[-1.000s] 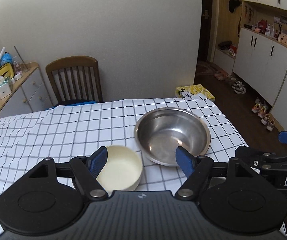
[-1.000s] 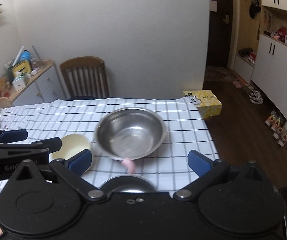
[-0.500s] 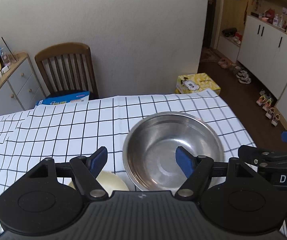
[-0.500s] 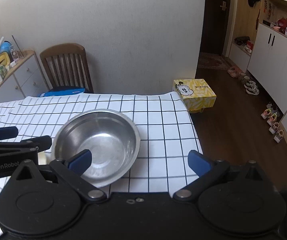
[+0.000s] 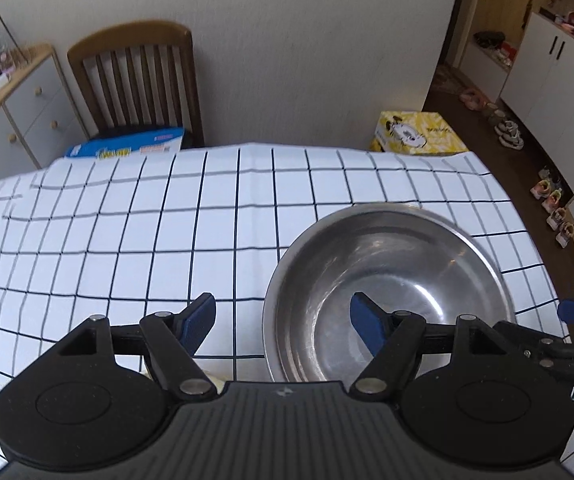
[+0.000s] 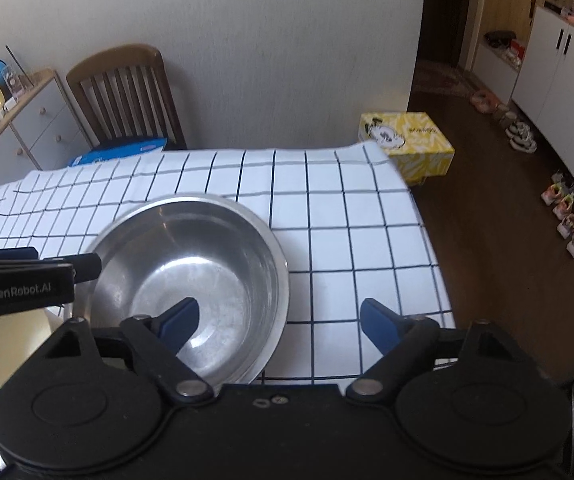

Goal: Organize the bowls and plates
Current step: 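Close both grippers on the steel bowl rim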

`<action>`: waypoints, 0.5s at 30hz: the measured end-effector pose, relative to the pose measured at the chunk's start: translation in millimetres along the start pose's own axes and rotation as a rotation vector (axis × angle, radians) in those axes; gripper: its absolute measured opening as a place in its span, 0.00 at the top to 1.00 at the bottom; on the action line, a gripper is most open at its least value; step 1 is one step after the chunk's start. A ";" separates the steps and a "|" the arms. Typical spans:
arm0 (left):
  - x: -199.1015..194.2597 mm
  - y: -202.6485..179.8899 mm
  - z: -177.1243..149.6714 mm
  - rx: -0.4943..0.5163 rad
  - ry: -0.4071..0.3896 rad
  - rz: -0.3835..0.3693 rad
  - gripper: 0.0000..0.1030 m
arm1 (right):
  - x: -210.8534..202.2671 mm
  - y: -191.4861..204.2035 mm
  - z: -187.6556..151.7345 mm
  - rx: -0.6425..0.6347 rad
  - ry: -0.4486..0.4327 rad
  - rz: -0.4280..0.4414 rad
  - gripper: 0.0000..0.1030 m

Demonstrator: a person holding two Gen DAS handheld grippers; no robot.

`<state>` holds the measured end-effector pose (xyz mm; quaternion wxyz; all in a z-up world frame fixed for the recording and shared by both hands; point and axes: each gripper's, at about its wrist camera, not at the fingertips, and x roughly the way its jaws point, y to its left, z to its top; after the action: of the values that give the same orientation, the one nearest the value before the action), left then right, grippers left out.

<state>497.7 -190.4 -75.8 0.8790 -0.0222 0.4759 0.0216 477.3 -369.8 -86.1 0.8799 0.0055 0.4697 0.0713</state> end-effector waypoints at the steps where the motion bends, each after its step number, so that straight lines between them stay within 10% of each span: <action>1: 3.1 0.9 -0.3 -0.006 0.007 0.001 0.31 | 4.0 -0.4 0.1 0.006 0.011 0.000 0.20; 15: 26.1 -3.1 -7.6 0.018 0.070 0.009 0.75 | 30.0 -0.6 -3.2 0.053 0.078 0.032 0.55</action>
<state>505.8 -193.6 -101.8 0.8619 -0.0130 0.5065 0.0203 491.1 -366.6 -112.7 0.8593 0.0333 0.5052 0.0729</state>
